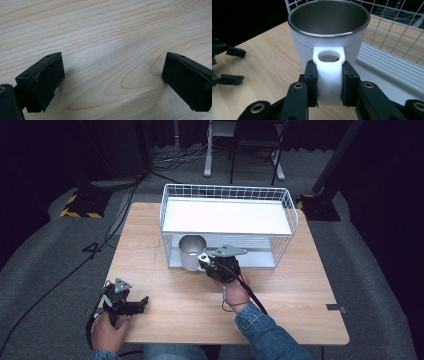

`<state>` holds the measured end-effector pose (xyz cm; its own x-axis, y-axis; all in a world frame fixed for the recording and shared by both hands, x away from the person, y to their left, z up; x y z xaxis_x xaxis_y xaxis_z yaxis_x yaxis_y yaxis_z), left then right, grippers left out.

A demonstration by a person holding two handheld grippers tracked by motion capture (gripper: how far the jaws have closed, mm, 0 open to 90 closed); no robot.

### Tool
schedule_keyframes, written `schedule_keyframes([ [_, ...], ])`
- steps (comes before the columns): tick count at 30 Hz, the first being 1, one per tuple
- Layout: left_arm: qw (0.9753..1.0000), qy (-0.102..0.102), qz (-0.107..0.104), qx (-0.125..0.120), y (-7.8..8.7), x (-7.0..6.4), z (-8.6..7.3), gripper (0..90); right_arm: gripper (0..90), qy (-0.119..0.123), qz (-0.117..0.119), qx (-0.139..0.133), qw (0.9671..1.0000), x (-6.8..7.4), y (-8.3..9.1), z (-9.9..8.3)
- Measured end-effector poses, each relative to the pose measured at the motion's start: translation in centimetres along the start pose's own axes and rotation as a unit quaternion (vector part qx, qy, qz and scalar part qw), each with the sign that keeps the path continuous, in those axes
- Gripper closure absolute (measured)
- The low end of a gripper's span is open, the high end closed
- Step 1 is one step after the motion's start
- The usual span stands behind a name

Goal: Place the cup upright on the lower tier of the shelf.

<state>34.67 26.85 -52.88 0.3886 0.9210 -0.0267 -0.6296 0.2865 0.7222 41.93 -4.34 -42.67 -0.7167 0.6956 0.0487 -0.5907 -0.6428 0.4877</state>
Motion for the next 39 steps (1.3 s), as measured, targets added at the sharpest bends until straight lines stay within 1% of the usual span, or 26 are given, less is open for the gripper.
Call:
schedule_keyframes([
  [5,1.0000,0.000,0.000,0.000,0.0,0.0,0.0,4.7,71.0,0.005,-0.014,-0.004,0.9999,-0.1,-1.2,0.7],
  [6,1.0000,0.000,0.000,0.000,0.0,0.0,0.0,4.7,71.0,0.007,-0.017,-0.007,0.9998,-0.2,-1.6,0.9],
  [7,1.0000,0.000,0.000,0.000,0.0,0.0,0.0,4.7,71.0,0.007,-0.017,-0.007,0.9998,-0.2,-1.6,0.9],
  [8,1.0000,0.000,0.000,0.000,0.0,0.0,0.0,4.7,71.0,0.008,-0.021,-0.012,0.9997,-0.2,-2.1,1.2],
  [11,1.0000,0.000,0.000,0.000,0.0,0.0,0.0,4.7,71.0,0.009,-0.024,-0.016,0.9995,-0.2,-2.6,1.4],
  [12,1.0000,0.000,0.000,0.000,0.0,0.0,0.0,4.7,70.9,0.011,-0.026,-0.018,0.9994,-0.3,-3.1,1.5],
  [14,1.0000,0.000,0.000,0.000,0.0,0.0,0.0,4.7,70.9,0.010,-0.027,-0.018,0.9994,-0.2,-3.3,1.6],
  [18,1.0000,0.000,0.000,0.000,0.0,0.0,0.0,4.7,70.9,0.012,-0.035,-0.022,0.9991,-0.3,-4.7,1.6],
  [20,1.0000,0.000,0.000,0.000,0.0,0.0,0.0,4.7,70.9,0.012,-0.036,-0.024,0.9990,-0.3,-4.8,1.6],
  [23,1.0000,0.000,0.000,0.000,0.0,0.0,0.0,4.7,70.9,0.020,-0.046,-0.030,0.9983,-0.4,-5.6,1.6],
  [27,1.0000,0.000,0.000,0.000,0.0,0.0,0.0,4.7,70.9,0.021,-0.055,-0.034,0.9977,-0.5,-6.5,1.5],
  [36,1.0000,-0.002,-0.001,0.000,0.0,0.0,0.0,4.7,70.8,0.017,-0.070,-0.039,0.9967,-0.9,-8.2,1.2],
  [38,1.0000,-0.002,-0.001,0.000,0.0,0.0,0.0,4.7,70.8,0.016,-0.069,-0.038,0.9968,-0.9,-8.2,1.2],
  [39,1.0000,-0.002,-0.001,0.000,0.0,0.0,0.0,4.7,70.8,0.012,-0.068,-0.038,0.9969,-1.0,-8.4,1.2],
])
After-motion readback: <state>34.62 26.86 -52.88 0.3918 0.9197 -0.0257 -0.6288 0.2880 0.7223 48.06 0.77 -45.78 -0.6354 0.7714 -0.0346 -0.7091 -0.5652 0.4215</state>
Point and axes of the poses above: each handheld gripper's, and its own axes: y roughly backward along the jaws, z roughly out of its top, x roughly to its left, the point moved 3 cm from there along -y, roughly forward along the jaws, and after that the axes turned 1 degree about -x, right-handed, at the moved point
